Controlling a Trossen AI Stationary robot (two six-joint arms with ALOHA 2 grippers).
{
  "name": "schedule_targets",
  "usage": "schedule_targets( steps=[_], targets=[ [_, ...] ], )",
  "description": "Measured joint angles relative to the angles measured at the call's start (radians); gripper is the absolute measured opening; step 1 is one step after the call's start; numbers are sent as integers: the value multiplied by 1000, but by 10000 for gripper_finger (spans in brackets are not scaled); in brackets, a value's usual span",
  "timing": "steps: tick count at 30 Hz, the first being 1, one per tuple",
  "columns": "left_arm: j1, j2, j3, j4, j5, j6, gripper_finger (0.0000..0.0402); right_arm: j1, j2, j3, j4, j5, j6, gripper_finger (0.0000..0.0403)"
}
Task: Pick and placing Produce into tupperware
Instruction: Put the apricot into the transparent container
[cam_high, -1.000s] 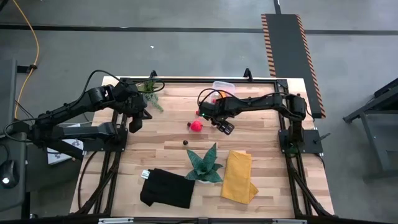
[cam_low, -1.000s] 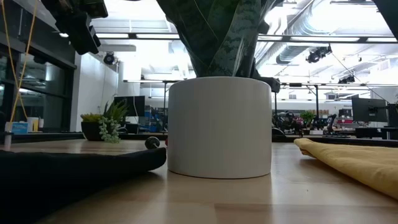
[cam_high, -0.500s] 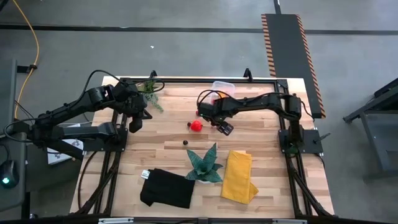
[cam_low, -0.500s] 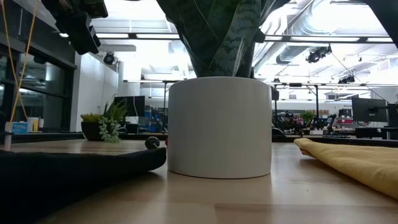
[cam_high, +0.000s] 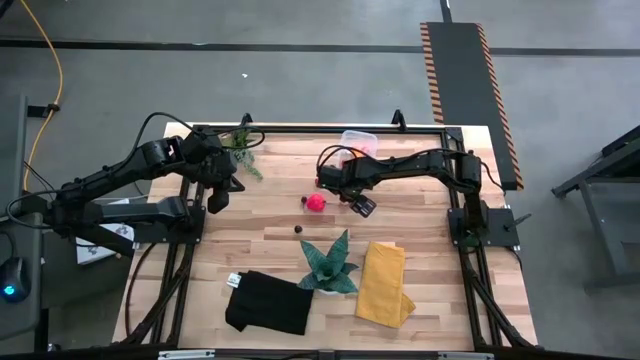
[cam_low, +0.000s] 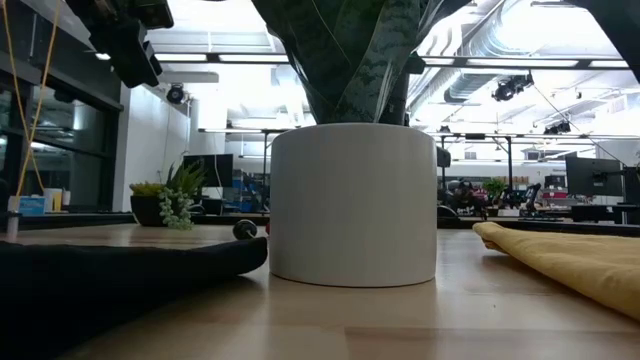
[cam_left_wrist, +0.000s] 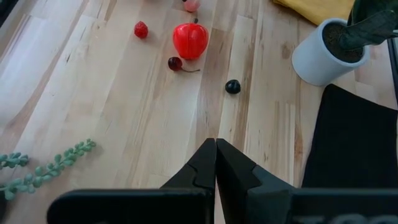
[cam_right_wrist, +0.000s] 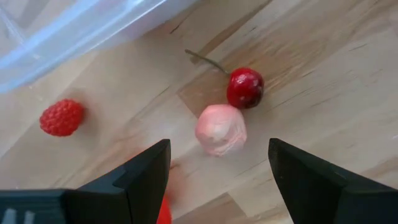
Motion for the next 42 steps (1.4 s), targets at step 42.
schedule_targets(
  steps=[42],
  targets=[
    [0,0,0,6,0,0,1,0,37,0,-24,-7,65,261]
  ],
)
